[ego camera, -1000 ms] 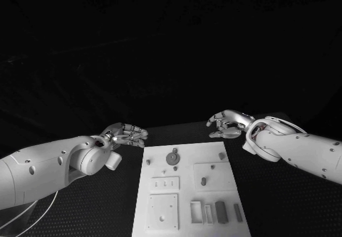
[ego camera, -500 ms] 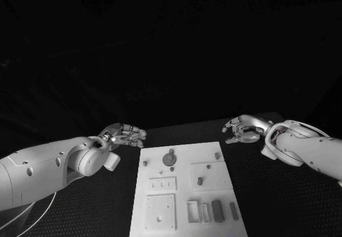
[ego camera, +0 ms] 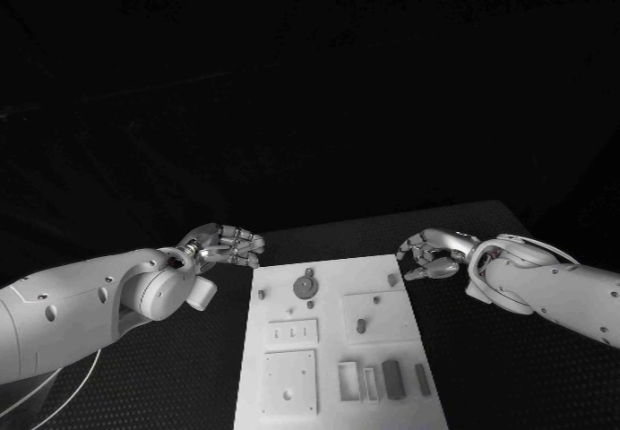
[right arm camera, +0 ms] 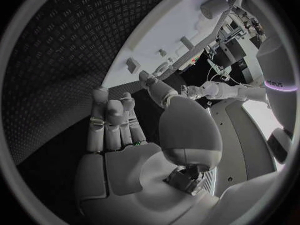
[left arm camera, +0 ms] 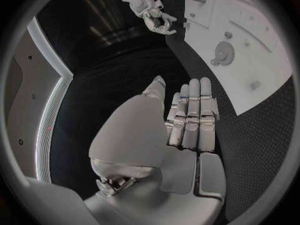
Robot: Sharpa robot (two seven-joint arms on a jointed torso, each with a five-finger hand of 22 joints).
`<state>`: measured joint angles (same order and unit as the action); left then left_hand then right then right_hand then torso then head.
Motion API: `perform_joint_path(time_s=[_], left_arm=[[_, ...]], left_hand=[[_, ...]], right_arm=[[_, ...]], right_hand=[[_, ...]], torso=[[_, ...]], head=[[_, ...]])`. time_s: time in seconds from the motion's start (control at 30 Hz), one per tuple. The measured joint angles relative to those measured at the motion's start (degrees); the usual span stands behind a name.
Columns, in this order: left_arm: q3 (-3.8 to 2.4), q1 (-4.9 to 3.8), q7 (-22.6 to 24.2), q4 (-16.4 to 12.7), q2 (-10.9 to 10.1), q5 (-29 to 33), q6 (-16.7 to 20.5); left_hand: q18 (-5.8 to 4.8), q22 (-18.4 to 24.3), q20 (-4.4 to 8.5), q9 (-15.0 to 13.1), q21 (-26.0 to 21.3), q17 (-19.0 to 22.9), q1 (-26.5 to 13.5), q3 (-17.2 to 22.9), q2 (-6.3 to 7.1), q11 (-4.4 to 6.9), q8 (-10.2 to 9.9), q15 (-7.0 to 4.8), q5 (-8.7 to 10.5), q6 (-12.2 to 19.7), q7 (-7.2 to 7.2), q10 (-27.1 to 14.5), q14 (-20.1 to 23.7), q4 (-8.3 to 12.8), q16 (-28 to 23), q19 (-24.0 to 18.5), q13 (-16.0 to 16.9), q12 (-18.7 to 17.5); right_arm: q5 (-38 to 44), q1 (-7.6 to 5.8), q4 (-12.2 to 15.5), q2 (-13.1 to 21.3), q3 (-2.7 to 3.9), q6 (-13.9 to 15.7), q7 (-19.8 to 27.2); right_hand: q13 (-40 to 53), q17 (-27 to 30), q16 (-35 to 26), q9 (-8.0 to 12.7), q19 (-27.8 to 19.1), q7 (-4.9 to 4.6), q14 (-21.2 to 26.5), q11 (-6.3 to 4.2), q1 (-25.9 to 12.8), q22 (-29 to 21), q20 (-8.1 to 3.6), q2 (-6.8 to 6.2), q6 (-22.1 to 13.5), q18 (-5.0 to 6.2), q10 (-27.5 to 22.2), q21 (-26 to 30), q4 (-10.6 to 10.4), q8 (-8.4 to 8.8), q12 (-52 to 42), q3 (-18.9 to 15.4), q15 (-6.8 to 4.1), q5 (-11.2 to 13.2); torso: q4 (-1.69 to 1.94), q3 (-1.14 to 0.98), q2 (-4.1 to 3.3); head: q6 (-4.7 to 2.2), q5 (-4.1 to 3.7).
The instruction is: Assemble the parts on the task board
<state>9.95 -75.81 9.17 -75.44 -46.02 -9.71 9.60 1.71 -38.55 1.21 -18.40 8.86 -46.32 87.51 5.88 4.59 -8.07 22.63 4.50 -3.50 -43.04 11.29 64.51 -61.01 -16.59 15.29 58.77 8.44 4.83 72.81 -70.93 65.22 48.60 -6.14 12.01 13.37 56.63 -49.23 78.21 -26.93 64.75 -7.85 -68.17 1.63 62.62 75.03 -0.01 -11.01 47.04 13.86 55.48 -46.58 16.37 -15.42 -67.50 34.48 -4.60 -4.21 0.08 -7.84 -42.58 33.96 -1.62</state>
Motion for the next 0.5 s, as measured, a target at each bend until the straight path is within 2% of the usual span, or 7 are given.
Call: perform_joint_path(time_s=[0.2,0.5], left_arm=[[0.01,0.07,0.01,0.0,-0.05,-0.01,-0.07],[0.0,0.07,0.02,0.0,-0.02,-0.03,-0.16]], left_hand=[[-0.02,0.0,0.0,0.0,0.0,0.0,0.0,0.0,0.0,0.0,0.0,0.0,0.0,0.0,0.0,0.0,0.0,0.0,-0.22,0.0,0.0,0.0],[-0.1,-0.05,0.0,0.01,0.0,-0.05,0.0,0.0,0.0,0.0,0.0,0.0,0.0,0.0,0.0,0.0,0.0,0.0,-0.22,0.0,-0.01,0.0]], right_arm=[[1.09,0.85,-1.38,-0.96,0.0,-0.02,0.11],[2.23,1.81,-2.49,-2.34,-0.03,0.02,0.45]], right_hand=[[0.0,0.0,0.0,0.0,0.0,0.0,0.0,0.0,0.0,0.0,0.0,0.0,0.0,0.02,0.0,0.0,0.0,0.0,0.0,0.0,0.0,0.0],[-0.05,-0.01,0.0,0.01,0.0,0.11,0.0,0.0,0.47,0.0,0.01,0.47,-0.1,0.07,0.01,0.0,0.13,0.0,0.0,-0.14,0.01,0.0]], torso=[[0.24,-0.18,0.0],[0.25,-0.28,0.03]], head=[[0.35,-0.05],[0.69,0.12]])
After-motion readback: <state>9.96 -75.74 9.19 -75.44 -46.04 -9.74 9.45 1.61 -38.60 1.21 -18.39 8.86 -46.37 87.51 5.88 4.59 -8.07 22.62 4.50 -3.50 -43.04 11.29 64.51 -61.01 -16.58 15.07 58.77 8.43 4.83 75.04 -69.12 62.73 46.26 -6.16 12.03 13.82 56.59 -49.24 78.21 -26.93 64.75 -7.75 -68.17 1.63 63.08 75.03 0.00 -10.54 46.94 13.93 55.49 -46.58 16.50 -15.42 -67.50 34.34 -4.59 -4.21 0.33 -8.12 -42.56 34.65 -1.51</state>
